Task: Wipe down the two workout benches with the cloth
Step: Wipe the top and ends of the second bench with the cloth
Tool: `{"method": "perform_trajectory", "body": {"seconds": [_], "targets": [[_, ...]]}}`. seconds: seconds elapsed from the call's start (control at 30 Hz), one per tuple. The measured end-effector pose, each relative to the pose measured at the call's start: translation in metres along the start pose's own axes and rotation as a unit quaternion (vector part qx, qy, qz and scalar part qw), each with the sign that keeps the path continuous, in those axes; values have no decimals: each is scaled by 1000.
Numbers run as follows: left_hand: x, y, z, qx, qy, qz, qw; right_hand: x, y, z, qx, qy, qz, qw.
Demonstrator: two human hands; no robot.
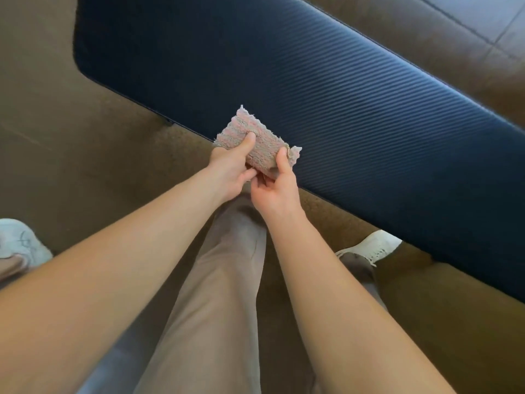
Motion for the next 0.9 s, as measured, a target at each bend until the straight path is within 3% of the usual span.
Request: {"method": "perform_trajectory", "body": {"seconds": [0.4,0.9], "targets": [[104,27,127,-48,-15,71,996,-111,39,112,-65,-90,30,993],[226,70,271,-88,-208,123,966,-248,82,256,-120,-188,19,975]]}}
Point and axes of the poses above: each hand's wrist, its own y-axis away from the middle knuckle, its own x-axis out of the palm, z = x × y, the point moved 8 cm from there along -y, towards the middle knuckle, and after that the axes turned 5 degrees about z, right-handed, at the moved point
